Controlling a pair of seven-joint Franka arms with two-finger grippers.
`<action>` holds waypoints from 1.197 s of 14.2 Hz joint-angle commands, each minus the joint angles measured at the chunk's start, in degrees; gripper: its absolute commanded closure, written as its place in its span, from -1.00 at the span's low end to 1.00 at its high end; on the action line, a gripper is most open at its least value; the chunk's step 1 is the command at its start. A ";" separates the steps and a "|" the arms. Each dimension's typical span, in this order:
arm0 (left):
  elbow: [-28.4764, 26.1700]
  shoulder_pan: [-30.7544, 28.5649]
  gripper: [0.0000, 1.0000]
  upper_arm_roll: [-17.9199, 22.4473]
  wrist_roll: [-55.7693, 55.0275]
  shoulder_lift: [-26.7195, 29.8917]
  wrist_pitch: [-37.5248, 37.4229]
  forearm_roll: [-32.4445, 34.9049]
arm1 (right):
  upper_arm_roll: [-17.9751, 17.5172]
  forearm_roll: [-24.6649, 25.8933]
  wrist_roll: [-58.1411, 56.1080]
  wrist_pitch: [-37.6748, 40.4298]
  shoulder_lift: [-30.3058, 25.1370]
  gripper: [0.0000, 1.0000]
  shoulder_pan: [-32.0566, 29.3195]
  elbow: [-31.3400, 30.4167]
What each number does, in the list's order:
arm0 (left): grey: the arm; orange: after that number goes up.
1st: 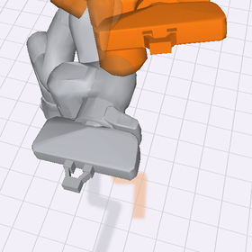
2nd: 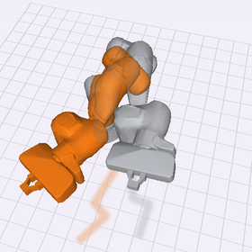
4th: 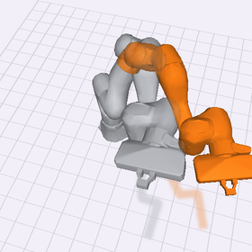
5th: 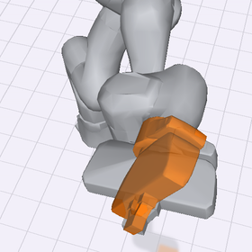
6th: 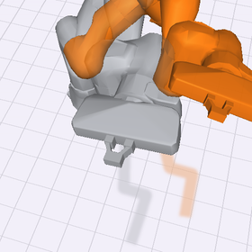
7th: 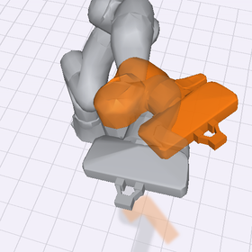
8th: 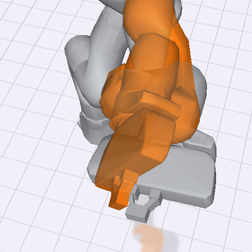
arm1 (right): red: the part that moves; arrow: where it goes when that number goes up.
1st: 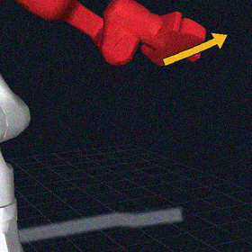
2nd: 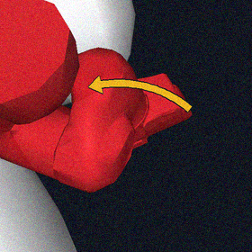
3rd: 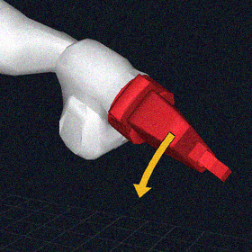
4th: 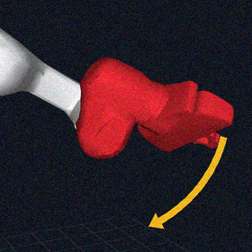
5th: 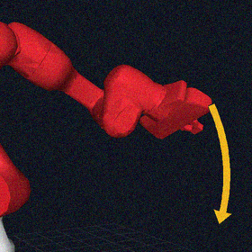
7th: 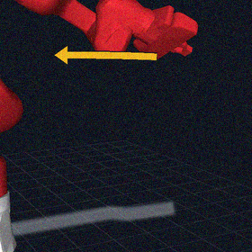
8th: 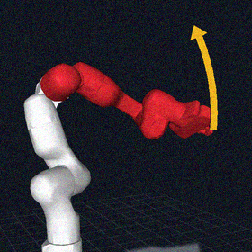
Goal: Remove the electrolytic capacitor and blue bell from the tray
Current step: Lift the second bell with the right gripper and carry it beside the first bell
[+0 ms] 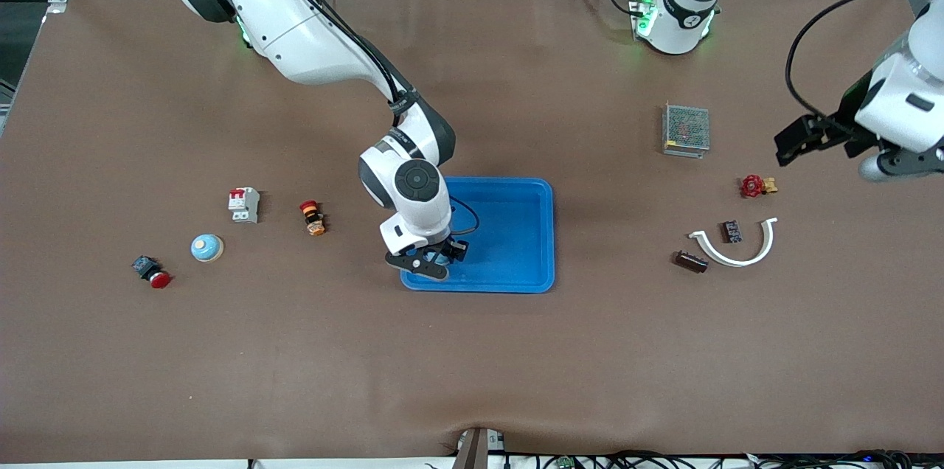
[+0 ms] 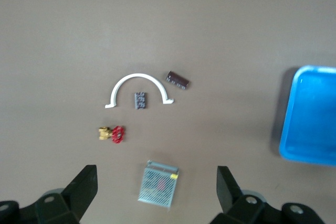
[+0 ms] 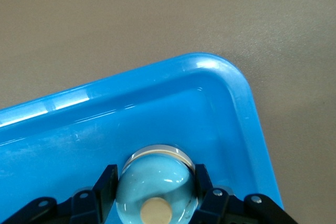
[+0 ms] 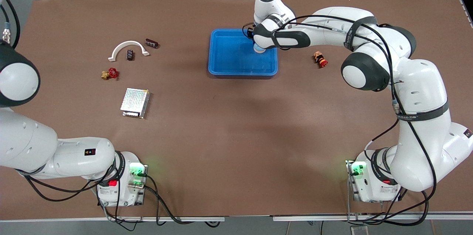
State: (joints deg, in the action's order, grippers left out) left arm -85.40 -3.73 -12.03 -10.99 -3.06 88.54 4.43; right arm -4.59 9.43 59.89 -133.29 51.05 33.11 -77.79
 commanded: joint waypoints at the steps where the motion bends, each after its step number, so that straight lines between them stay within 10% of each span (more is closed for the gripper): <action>1: -3.36 1.36 -1.00 1.48 3.34 4.54 -1.00 -0.48 | 0.02 0.86 0.76 0.40 0.02 1.00 -0.67 -0.08; 17: -6.09 0.74 -1.00 1.57 3.52 6.31 -1.70 -3.55 | -3.93 -7.67 0.50 15.40 -1.57 1.00 -6.64 6.85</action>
State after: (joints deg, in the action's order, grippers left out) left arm -91.59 -3.09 -10.77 -8.64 3.13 87.26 1.97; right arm -7.40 2.58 60.17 -122.15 50.08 28.16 -73.36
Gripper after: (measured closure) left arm 0.000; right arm 0.357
